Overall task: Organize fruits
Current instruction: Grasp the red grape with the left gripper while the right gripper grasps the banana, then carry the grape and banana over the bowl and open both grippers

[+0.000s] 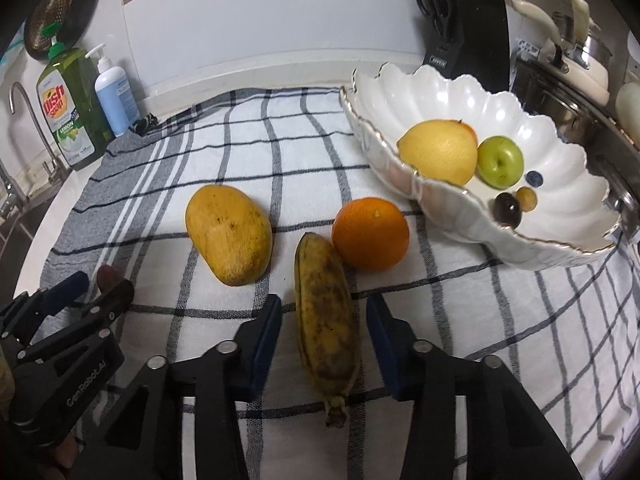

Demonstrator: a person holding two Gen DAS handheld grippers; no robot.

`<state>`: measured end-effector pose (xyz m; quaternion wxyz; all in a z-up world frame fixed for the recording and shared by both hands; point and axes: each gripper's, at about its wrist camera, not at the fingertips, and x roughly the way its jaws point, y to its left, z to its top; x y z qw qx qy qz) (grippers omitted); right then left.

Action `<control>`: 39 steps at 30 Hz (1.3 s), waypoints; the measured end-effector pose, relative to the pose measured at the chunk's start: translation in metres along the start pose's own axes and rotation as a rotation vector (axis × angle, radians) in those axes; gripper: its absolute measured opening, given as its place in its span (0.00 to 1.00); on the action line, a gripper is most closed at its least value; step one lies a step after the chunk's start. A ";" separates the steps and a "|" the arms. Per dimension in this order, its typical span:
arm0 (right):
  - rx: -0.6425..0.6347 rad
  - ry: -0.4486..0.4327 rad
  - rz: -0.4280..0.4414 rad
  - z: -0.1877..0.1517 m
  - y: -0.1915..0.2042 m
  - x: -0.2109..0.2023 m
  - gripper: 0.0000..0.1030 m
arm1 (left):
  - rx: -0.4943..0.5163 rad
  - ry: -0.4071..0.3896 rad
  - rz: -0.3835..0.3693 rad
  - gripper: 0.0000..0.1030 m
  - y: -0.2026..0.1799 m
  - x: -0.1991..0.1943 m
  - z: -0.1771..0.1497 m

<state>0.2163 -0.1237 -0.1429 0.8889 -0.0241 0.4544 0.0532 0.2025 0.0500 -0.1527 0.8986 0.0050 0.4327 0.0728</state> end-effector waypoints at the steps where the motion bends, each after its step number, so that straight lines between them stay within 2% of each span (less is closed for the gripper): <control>1: -0.001 0.007 0.003 -0.001 0.000 0.002 0.38 | 0.001 -0.002 0.001 0.50 0.000 0.000 0.000; 6: -0.001 0.008 0.001 -0.002 -0.001 0.004 0.31 | 0.005 -0.003 -0.023 0.27 0.000 -0.001 0.001; 23: 0.002 -0.006 0.022 0.000 0.001 -0.008 0.30 | 0.027 -0.038 -0.035 0.25 0.004 -0.022 0.003; 39: 0.026 -0.103 0.021 0.019 -0.013 -0.056 0.30 | 0.078 -0.117 -0.065 0.25 -0.010 -0.068 0.021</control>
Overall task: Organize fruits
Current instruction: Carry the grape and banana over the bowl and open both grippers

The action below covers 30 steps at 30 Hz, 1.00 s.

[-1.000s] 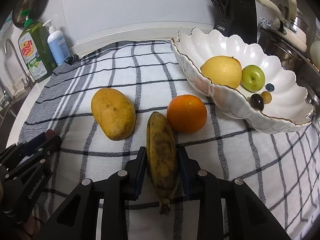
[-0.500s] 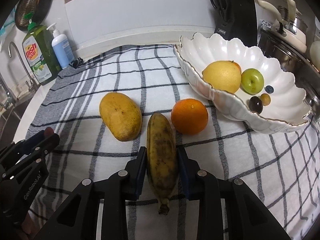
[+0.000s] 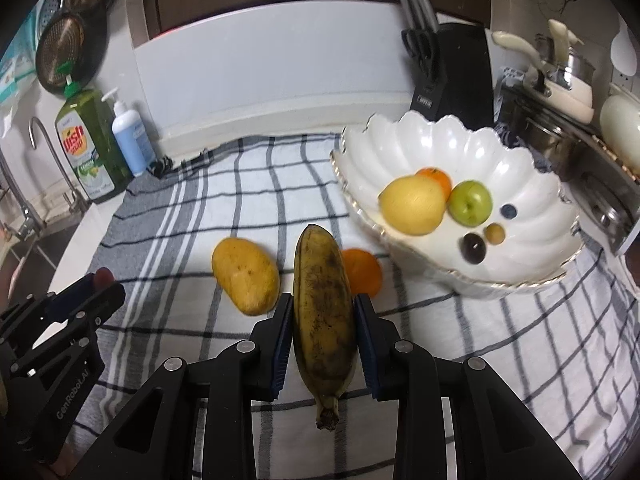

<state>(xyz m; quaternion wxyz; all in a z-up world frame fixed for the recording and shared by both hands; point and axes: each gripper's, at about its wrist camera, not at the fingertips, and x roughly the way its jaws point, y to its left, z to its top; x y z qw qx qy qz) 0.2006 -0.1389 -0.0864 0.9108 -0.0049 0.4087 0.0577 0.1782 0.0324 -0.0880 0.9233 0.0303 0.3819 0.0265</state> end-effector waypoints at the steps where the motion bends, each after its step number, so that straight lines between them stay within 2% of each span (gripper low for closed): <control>1: 0.003 -0.006 -0.001 0.002 -0.002 -0.003 0.30 | 0.005 -0.006 -0.003 0.25 -0.002 -0.003 0.002; 16: 0.075 -0.080 -0.065 0.027 -0.057 -0.039 0.30 | 0.099 -0.067 -0.078 0.25 -0.059 -0.024 0.045; 30: 0.132 -0.116 -0.145 0.049 -0.121 -0.052 0.30 | 0.183 -0.082 -0.167 0.25 -0.123 -0.019 0.083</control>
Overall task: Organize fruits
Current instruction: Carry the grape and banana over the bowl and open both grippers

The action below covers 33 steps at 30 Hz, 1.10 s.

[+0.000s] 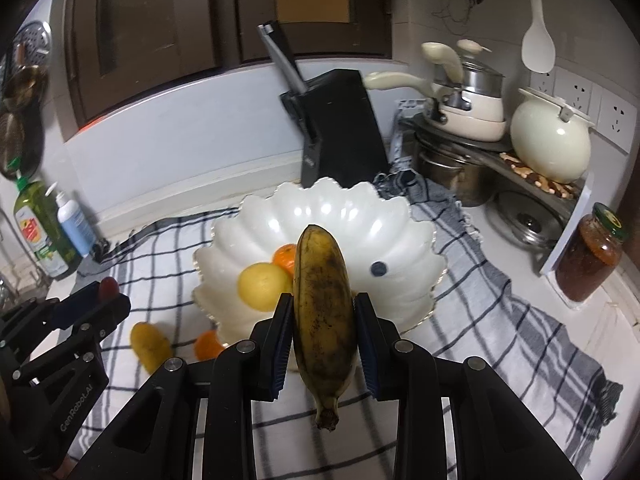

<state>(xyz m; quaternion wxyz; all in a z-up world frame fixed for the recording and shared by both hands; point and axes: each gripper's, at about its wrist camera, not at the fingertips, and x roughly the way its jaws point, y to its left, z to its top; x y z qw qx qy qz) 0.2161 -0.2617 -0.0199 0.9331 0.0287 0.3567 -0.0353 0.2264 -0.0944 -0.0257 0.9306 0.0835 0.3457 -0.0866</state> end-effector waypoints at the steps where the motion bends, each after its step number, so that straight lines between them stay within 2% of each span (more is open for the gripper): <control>1: 0.004 0.000 -0.001 0.001 -0.004 0.001 0.30 | 0.003 -0.001 -0.008 0.25 -0.003 0.002 0.003; 14: 0.055 0.033 -0.012 0.017 -0.037 0.042 0.30 | 0.053 0.033 -0.061 0.26 -0.035 0.051 0.030; 26: 0.089 0.094 -0.003 0.012 -0.056 0.086 0.30 | 0.066 0.080 -0.077 0.26 -0.049 0.089 0.031; 33: 0.094 0.108 0.013 0.009 -0.056 0.098 0.30 | 0.070 0.112 -0.086 0.27 -0.055 0.106 0.026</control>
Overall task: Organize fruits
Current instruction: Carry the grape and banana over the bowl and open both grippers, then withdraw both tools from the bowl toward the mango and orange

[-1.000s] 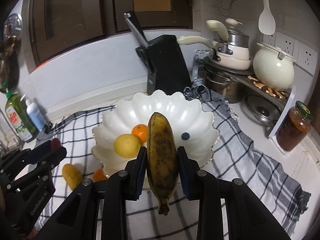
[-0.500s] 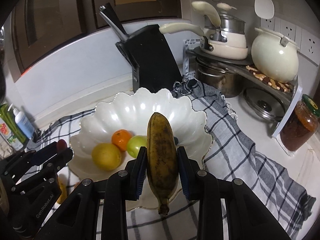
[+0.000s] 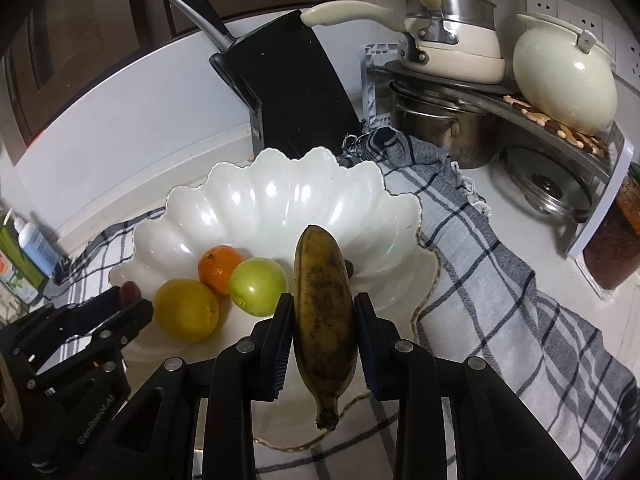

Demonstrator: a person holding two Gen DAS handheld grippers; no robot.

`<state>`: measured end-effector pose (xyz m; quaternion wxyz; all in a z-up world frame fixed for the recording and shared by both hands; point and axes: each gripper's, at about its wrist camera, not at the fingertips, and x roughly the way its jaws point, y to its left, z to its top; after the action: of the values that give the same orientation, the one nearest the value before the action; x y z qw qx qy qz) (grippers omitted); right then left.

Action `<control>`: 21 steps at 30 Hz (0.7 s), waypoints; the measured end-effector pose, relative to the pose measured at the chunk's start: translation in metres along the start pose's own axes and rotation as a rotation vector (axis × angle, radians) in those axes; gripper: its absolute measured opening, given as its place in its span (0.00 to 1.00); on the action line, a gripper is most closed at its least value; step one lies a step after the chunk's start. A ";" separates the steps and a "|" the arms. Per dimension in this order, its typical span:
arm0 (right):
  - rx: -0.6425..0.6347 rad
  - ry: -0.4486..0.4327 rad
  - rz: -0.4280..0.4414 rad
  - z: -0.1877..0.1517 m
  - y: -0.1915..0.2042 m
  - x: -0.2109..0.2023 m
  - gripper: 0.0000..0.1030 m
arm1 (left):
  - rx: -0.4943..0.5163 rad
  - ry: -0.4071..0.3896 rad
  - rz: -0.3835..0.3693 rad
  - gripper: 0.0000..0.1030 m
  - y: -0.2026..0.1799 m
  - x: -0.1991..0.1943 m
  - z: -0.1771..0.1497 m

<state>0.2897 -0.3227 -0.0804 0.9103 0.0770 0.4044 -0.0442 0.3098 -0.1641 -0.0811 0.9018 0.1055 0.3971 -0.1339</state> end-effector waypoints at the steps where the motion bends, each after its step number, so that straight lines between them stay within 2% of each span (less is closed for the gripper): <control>1: -0.002 0.002 0.002 0.000 0.000 0.001 0.30 | 0.000 0.006 -0.001 0.27 0.000 0.002 0.000; 3: -0.006 0.005 0.008 0.000 0.002 0.004 0.31 | -0.005 0.017 -0.004 0.27 0.000 0.005 -0.001; 9: -0.022 -0.022 -0.010 0.001 0.004 0.000 0.32 | -0.010 0.016 0.012 0.48 0.001 0.006 -0.003; 12: -0.027 -0.038 -0.031 0.004 0.005 -0.005 0.45 | -0.012 0.009 0.017 0.53 0.003 0.003 -0.003; 14: -0.023 -0.057 -0.045 0.004 0.004 -0.010 0.59 | -0.016 -0.002 0.021 0.60 0.004 -0.001 -0.003; 17: -0.020 -0.079 -0.063 0.005 0.005 -0.017 0.74 | -0.016 -0.018 0.039 0.66 0.005 -0.006 -0.003; 19: -0.022 -0.092 -0.070 0.006 0.006 -0.021 0.78 | -0.018 -0.020 0.038 0.67 0.007 -0.010 -0.003; 21: -0.022 -0.103 -0.078 0.007 0.008 -0.026 0.79 | -0.018 -0.024 0.046 0.73 0.008 -0.014 -0.003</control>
<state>0.2782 -0.3159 -0.0557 0.9282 0.0489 0.3601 -0.0793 0.3018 -0.1535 -0.0721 0.9103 0.1047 0.3850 -0.1107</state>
